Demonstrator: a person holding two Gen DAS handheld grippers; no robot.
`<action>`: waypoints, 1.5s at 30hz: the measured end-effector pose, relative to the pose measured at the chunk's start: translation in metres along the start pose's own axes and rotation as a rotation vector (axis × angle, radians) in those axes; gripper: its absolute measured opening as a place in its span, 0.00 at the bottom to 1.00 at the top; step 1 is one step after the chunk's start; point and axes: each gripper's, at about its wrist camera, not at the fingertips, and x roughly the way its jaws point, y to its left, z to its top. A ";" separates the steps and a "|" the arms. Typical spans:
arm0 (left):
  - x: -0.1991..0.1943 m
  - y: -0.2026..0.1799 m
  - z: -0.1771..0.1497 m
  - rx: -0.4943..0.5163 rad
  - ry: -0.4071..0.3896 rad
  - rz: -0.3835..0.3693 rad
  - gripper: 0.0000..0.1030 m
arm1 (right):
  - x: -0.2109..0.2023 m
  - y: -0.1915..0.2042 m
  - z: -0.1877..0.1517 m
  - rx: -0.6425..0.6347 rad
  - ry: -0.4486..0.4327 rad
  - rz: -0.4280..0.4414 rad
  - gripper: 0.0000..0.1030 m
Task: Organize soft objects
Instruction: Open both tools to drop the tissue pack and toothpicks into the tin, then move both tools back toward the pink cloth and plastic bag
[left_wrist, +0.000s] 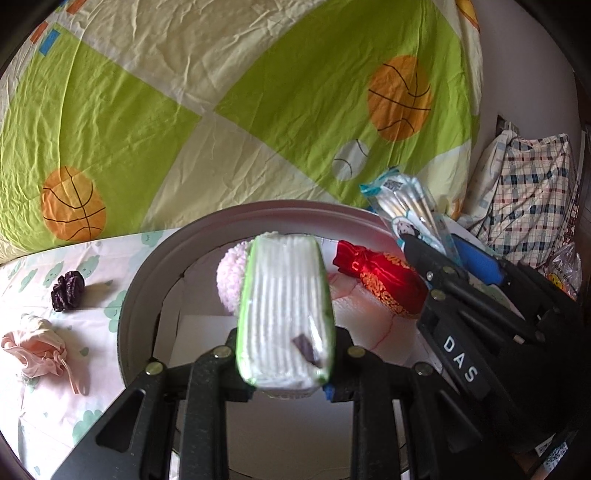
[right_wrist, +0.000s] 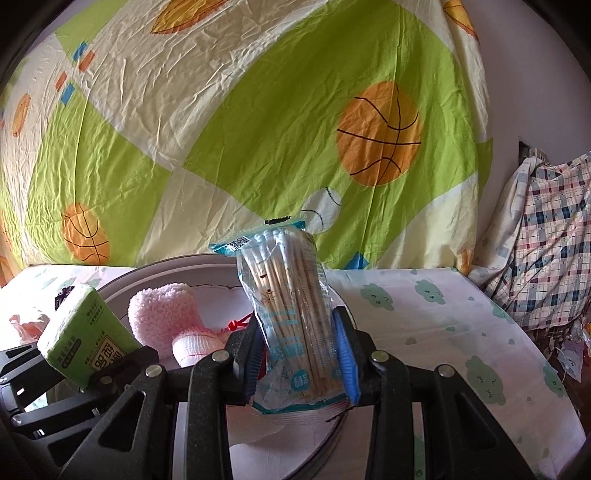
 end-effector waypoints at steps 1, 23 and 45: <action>0.001 0.000 0.000 0.000 0.003 0.002 0.23 | 0.001 0.002 0.000 -0.006 0.003 0.001 0.38; -0.032 0.008 0.002 -0.001 -0.167 0.097 1.00 | -0.018 -0.032 0.003 0.259 -0.104 0.148 0.81; -0.046 0.039 -0.013 -0.024 -0.212 0.236 1.00 | -0.063 -0.014 -0.012 0.225 -0.247 -0.032 0.85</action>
